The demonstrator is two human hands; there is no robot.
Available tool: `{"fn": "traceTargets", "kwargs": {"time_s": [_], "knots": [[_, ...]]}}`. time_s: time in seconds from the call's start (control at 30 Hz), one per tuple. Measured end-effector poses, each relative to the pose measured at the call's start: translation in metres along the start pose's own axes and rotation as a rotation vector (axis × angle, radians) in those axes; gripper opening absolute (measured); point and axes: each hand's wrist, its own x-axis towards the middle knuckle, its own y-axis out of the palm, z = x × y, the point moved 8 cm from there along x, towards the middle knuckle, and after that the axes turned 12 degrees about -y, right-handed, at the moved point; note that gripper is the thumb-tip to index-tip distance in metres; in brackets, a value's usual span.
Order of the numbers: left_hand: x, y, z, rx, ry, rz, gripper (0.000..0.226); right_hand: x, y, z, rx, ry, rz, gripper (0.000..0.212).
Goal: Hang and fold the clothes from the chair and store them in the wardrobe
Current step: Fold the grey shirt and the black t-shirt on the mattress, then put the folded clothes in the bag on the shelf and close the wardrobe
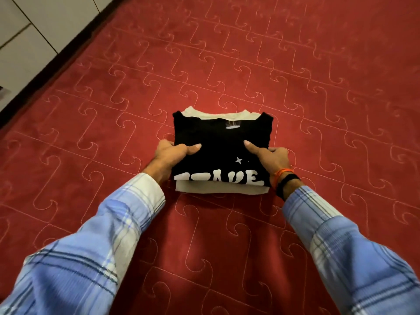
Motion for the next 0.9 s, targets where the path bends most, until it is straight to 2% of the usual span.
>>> {"fn": "traceTargets", "kwargs": {"time_s": [0.07,0.2,0.3,0.43,0.63,0.77,0.9], "knots": [[-0.003,0.004,0.000,-0.023,-0.023,0.054,0.033,0.000,0.004,-0.003,0.067,0.034,0.033,0.076],[-0.011,0.005,0.001,-0.052,-0.011,0.079,0.031,-0.005,0.014,0.005,0.140,-0.040,0.095,0.052],[-0.021,0.004,0.007,-0.103,0.010,0.074,0.040,-0.018,0.015,0.018,0.219,-0.075,0.158,0.031],[-0.052,-0.012,0.012,-0.137,0.025,0.072,0.042,-0.044,0.006,0.047,0.281,-0.101,0.149,0.041],[-0.148,-0.081,0.015,-0.225,0.028,-0.007,0.063,-0.121,0.011,0.126,0.301,-0.188,0.272,0.035],[-0.227,-0.135,0.017,-0.355,0.032,-0.054,0.034,-0.185,0.026,0.188,0.324,-0.245,0.402,0.031],[-0.305,-0.207,0.034,-0.546,0.019,-0.136,0.037,-0.258,0.058,0.250,0.353,-0.258,0.553,0.030]]}}
